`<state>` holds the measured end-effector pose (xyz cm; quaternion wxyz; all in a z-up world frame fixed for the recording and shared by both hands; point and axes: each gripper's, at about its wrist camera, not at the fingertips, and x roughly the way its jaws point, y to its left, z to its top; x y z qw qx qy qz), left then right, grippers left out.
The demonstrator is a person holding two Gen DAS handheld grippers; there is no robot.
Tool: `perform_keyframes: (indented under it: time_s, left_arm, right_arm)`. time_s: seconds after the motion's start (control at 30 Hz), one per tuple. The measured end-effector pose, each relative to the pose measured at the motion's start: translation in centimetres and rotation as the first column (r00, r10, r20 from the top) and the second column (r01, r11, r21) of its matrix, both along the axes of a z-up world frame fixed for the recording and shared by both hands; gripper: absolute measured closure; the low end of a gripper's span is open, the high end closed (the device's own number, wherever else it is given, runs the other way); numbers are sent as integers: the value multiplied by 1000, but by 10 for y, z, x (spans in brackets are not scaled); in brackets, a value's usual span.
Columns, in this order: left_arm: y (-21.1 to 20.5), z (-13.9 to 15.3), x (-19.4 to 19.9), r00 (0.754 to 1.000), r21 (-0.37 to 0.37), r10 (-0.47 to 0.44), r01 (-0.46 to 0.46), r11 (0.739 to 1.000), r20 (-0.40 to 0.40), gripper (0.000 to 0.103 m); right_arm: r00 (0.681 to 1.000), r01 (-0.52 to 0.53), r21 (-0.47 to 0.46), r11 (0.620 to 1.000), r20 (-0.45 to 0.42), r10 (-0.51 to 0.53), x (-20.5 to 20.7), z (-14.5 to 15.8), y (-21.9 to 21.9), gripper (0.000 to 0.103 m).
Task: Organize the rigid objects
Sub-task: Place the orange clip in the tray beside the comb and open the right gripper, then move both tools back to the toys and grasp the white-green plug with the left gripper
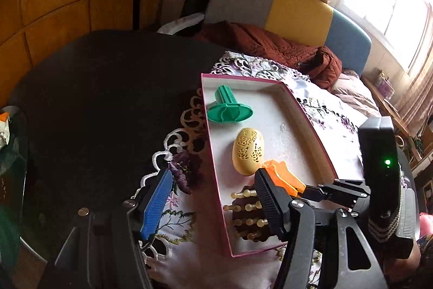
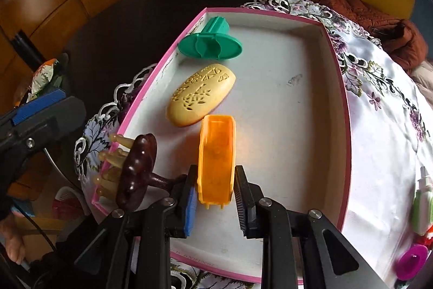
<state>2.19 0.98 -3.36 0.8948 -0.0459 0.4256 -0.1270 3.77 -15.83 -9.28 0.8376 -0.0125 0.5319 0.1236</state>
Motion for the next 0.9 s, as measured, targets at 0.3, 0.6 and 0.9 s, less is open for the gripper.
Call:
perform_keyframes:
  time_s: [0.3,0.6,0.9]
  left_arm:
    - [10,6,3,999,-15,44,-44,999,18,39]
    - [-5,11,2,999,-5,17,-16,1000,32,39]
    - [-37,23,3,997,10,-60,59,998,55,39]
  right_arm:
    - [992,54,-54,997,118,-47,-12,21,-16,53]
    - [954,188,-183,965,267,-136,-25,57,-54,45]
    - [920,296,-242,924,333,-208,-37,74,-100,39]
